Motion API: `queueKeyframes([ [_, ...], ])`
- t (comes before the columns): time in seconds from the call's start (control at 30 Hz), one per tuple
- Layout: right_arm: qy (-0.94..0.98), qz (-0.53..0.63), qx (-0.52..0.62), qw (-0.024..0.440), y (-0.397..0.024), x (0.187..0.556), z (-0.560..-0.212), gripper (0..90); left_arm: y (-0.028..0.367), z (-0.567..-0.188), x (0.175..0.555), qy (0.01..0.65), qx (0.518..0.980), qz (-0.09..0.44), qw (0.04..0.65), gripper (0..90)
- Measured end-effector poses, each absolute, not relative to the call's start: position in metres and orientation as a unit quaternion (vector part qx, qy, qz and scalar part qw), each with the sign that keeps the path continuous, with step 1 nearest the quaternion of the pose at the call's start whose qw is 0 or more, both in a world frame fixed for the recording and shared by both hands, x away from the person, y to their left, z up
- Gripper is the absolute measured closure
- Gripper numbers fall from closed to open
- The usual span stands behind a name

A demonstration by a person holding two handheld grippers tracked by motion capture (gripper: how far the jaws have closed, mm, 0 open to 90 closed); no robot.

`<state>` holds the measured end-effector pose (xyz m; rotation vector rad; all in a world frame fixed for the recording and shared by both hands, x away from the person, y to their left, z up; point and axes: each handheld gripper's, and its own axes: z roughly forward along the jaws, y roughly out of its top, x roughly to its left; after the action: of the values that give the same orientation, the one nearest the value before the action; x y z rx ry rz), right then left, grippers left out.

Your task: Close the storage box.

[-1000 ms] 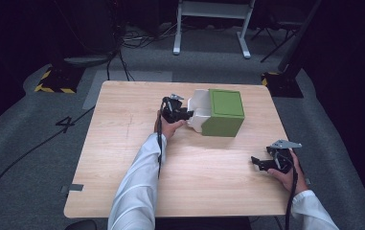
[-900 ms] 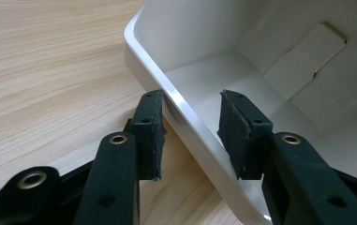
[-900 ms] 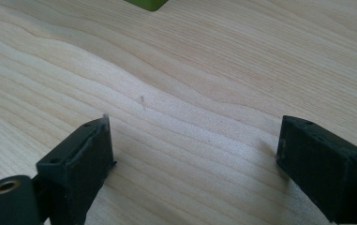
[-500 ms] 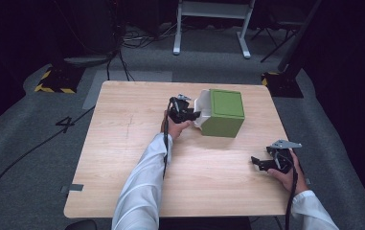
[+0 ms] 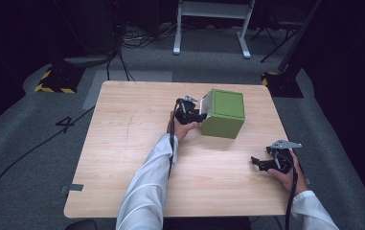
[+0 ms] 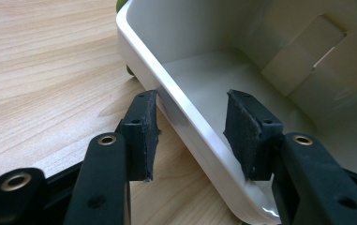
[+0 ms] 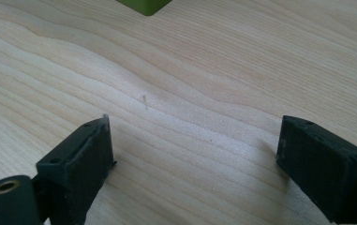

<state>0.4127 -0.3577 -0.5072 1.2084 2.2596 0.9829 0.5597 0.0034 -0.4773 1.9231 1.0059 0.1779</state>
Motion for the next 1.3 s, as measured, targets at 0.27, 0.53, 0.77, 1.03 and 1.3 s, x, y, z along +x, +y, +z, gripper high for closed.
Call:
queueKeyframes([
  [0.27,0.807,0.351,0.432,0.197,-0.358,0.413,-0.507,11.0,0.009,-0.471,0.559,0.405,0.788,0.082,0.456,48.7],
  [0.53,0.807,0.351,0.432,0.197,-0.358,0.413,-0.507,11.0,0.031,-0.450,0.554,0.409,0.791,0.126,0.438,46.3],
  [0.77,0.807,0.351,0.433,0.198,-0.358,0.412,-0.507,11.0,0.059,-0.440,0.545,0.409,0.792,0.143,0.429,44.7],
  [1.03,0.806,0.351,0.434,0.197,-0.358,0.412,-0.507,11.0,0.085,-0.430,0.523,0.370,0.821,0.176,0.397,40.7],
  [1.3,0.806,0.351,0.434,0.198,-0.359,0.411,-0.507,11.0,0.109,-0.427,0.498,0.354,0.828,0.198,0.387,38.0],
])
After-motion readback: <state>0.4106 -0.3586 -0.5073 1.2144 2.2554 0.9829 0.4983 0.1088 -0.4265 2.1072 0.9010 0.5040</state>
